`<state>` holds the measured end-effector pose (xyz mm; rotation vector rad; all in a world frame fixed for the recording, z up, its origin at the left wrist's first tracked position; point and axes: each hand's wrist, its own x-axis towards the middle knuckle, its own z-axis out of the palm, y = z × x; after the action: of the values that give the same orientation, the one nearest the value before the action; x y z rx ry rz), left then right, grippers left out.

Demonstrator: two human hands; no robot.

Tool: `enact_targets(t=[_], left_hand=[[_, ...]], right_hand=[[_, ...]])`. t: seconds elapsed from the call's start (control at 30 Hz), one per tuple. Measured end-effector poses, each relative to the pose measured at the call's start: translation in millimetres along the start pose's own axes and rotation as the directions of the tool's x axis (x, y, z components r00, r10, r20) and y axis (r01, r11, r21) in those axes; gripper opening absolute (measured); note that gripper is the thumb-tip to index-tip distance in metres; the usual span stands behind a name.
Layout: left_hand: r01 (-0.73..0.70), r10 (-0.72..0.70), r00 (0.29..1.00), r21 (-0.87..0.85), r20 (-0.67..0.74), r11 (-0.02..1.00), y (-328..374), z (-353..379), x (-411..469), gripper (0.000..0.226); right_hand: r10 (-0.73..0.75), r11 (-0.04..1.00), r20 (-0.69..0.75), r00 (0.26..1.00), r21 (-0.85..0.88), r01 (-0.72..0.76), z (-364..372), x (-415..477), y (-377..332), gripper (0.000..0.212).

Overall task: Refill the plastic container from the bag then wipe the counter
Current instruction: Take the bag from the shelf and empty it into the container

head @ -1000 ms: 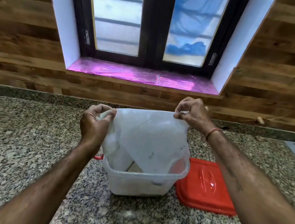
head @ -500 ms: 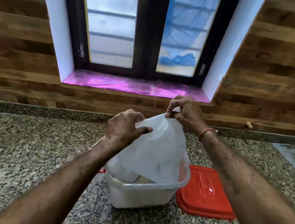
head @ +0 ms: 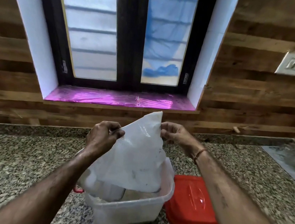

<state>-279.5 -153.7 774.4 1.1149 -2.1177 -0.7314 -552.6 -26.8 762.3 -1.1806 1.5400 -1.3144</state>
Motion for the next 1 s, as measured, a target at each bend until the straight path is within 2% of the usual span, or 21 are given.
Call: enact_targets(t=[0.1, 0.23, 0.33, 0.4, 0.43, 0.53, 0.67, 0.77, 1.0], left_hand=[[0.008, -0.008, 1.000, -0.016, 0.008, 1.000, -3.5, 3.2, 3.3, 0.017], [0.031, -0.030, 0.999, -0.034, 0.011, 0.999, -8.5, -0.8, 3.0, 0.015], [0.066, -0.067, 0.998, -0.135, 0.001, 0.989, -16.0, -7.8, -1.8, 0.016], [0.091, -0.083, 0.995, -0.218, 0.048, 0.972, -19.5, -11.9, -7.2, 0.019], [0.095, -0.079, 0.994, -0.241, 0.076, 0.966, -20.5, -12.7, -9.7, 0.020], [0.078, -0.043, 0.991, -0.290, 0.127, 0.954, -17.2, -13.2, -14.0, 0.022], [0.055, -0.014, 0.991, -0.317, 0.130, 0.947, -9.5, -13.2, -15.2, 0.025], [0.042, -0.018, 0.997, -0.320, 0.077, 0.947, -6.8, -12.9, -18.1, 0.025], [0.040, -0.041, 0.999, -0.347, 0.006, 0.937, -11.2, -12.4, -21.6, 0.026]], right_hand=[[0.010, 0.992, 0.013, 1.000, 0.128, -0.011, 8.6, 4.1, 10.9, 0.043], [-0.044, 0.977, -0.022, 0.999, 0.207, 0.047, 15.1, 9.3, 15.4, 0.009], [-0.091, 0.976, -0.112, 0.990, 0.188, 0.111, 11.4, 14.1, 21.0, 0.014], [-0.102, 0.982, -0.065, 0.993, 0.154, 0.111, 8.6, 17.8, 26.1, 0.005], [-0.097, 0.988, 0.008, 0.995, 0.119, 0.096, 8.0, 20.6, 29.4, 0.009], [-0.022, 1.000, 0.197, 0.980, 0.016, 0.019, 14.1, 24.5, 37.2, 0.041], [0.022, 0.999, 0.203, 0.979, -0.033, -0.015, 14.6, 24.8, 49.9, 0.037], [0.007, 1.000, 0.200, 0.980, -0.008, -0.005, 4.9, 16.8, 53.8, 0.065], [0.014, 1.000, 0.387, 0.922, 0.018, -0.022, -18.0, 2.4, 61.9, 0.060]])
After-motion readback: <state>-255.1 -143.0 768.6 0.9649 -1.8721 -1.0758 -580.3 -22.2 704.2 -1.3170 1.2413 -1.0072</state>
